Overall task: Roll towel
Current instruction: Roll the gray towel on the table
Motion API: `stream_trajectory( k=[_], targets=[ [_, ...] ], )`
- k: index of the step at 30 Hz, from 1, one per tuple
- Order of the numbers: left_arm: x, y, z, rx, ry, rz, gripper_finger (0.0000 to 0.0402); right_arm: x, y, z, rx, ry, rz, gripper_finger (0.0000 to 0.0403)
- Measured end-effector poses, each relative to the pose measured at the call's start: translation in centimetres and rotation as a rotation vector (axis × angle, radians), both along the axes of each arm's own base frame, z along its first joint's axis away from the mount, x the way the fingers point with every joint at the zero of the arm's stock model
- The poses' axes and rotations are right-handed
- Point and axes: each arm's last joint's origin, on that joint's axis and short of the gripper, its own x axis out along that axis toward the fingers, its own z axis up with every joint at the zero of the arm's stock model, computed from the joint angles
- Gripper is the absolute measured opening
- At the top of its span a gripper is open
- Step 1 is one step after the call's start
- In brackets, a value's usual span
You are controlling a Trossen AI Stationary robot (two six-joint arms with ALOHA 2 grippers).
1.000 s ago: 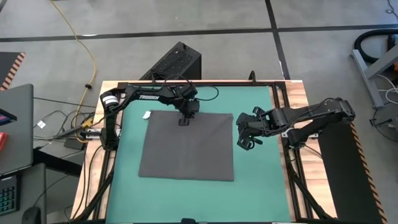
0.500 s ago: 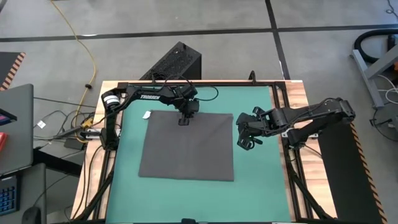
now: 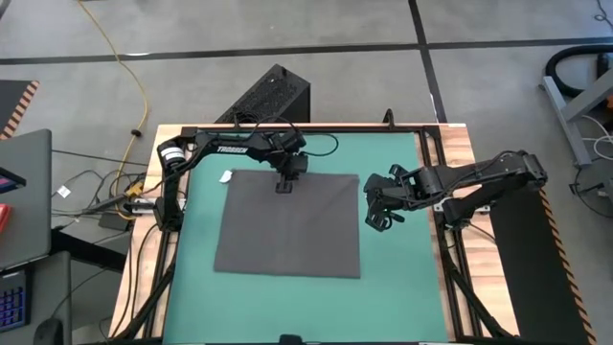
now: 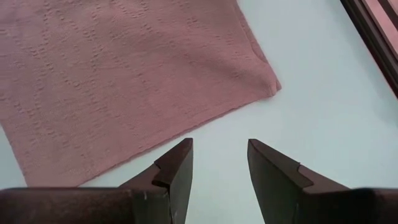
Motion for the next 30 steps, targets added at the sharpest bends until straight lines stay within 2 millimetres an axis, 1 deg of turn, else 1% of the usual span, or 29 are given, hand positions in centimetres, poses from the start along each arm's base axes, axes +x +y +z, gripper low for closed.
stream_trajectory(
  k=[1, 3, 9, 15, 19, 22, 25, 30],
  targets=[
    [0.12, 0.07, 0.22, 0.001, -0.003, 0.001, 0.0012, 0.00, 0.00, 0.00, 0.000, 0.000, 0.000, 0.0175],
    [0.37, 0.20, 0.59, 0.004, -0.019, 0.006, 0.0005, 0.00, 0.00, 0.00, 0.000, 0.000, 0.000, 0.0175],
    [0.37, 0.08, 0.59, 0.006, -0.007, 0.018, 0.0002, -0.03, -0.01, -0.01, 0.000, 0.003, 0.000, 0.0175],
    [-0.14, 0.09, 0.34, 0.034, 0.072, 0.095, 0.0001, -0.03, -0.01, -0.01, -0.001, 0.003, 0.000, 0.0175],
    [-0.17, 0.14, 0.33, 0.044, 0.079, 0.109, 0.0001, -0.03, -0.01, -0.01, 0.000, 0.003, 0.000, 0.0175],
    [-0.23, 0.21, 0.32, 0.067, 0.094, 0.150, 0.0000, -0.03, 0.00, -0.01, 0.006, -0.001, -0.012, 0.0175],
    [-0.33, 0.31, 0.32, 0.087, 0.109, 0.182, 0.0000, 0.05, 0.01, 0.02, 0.017, -0.017, -0.032, 0.0175],
    [-0.43, 0.38, 0.62, 0.094, 0.107, 0.254, 0.0004, 0.71, 0.13, 0.33, 0.030, -0.093, -0.028, 0.0175]
  ],
)
